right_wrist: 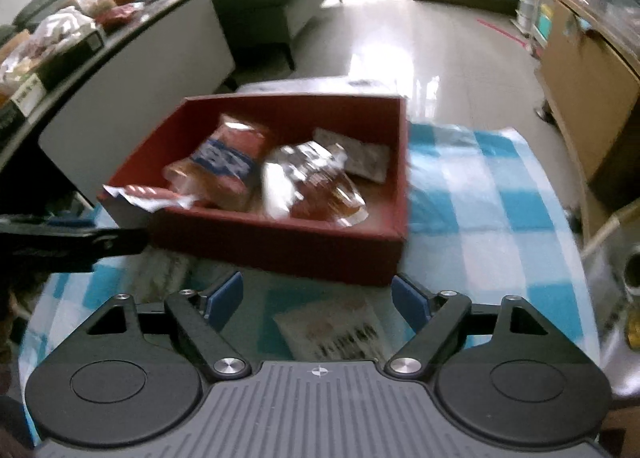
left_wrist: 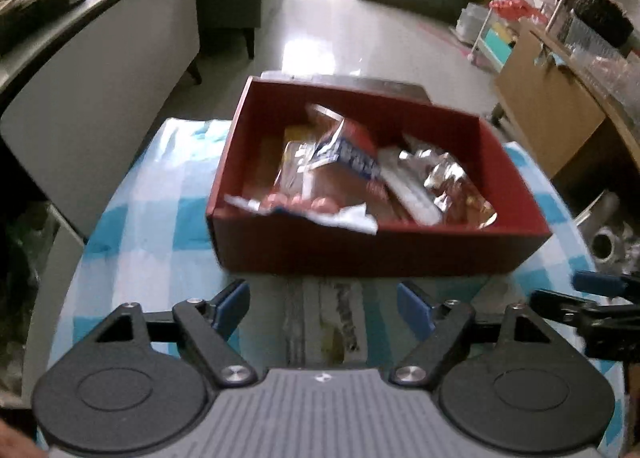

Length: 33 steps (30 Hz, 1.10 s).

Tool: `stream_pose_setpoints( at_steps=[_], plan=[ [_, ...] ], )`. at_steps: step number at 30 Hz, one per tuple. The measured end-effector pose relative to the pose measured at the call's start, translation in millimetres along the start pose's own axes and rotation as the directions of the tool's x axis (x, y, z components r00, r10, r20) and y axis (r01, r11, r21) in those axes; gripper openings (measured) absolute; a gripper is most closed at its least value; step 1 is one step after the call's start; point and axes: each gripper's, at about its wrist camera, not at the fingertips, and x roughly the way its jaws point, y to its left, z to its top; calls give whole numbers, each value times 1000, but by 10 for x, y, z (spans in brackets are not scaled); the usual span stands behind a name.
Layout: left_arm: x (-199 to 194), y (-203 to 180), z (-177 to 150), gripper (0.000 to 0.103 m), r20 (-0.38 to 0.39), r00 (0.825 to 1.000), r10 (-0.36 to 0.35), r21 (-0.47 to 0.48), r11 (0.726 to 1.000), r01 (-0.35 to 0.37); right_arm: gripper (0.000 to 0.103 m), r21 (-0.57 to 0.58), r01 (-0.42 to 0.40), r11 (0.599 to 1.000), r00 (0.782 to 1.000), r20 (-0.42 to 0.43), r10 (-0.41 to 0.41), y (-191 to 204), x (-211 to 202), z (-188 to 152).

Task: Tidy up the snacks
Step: 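Move both tools back to the remaining packs on the tablecloth, then grasp the Kaprons wafer pack with left tool while right tool grasps white gluten bag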

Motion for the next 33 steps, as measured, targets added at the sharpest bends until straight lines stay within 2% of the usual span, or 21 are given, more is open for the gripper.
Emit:
stream_pose_setpoints(
  at_steps=[7, 14, 16, 17, 22, 23, 24, 33],
  plan=[
    [237, -12, -98, 75, -69, 997, 17, -16, 1000, -18, 88, 69, 27, 997, 995, -98, -20, -321, 116, -193],
    [476, -149, -176, 75, -127, 992, 29, 13, 1000, -28, 88, -2, -2, 1000, 985, -171, 2, -165, 386, -205],
    [519, -178, -181, 77, -121, 992, 45, 23, 999, -43, 92, -10, -3, 1000, 982, -191, 1, -138, 465, -225],
    [525, -188, -172, 78, -116, 992, 53, 28, 998, -50, 96, -26, 3, 1000, 982, -189, -8, -120, 489, -240],
    [579, -302, -197, 79, -99, 987, 124, 100, 988, -114, 99, -101, 51, 994, 983, -168, -68, -39, 521, -302],
    [584, -325, -215, 83, -89, 986, 143, 118, 984, -132, 103, -117, 66, 991, 981, -172, -86, -9, 538, -323],
    [578, -330, -227, 85, -73, 986, 150, 122, 983, -140, 103, -121, 79, 990, 980, -172, -99, 10, 553, -349],
    [623, -287, -206, 96, -62, 985, 162, 99, 983, -156, 103, -120, 74, 990, 989, -121, -88, -27, 506, -427]
  ],
)
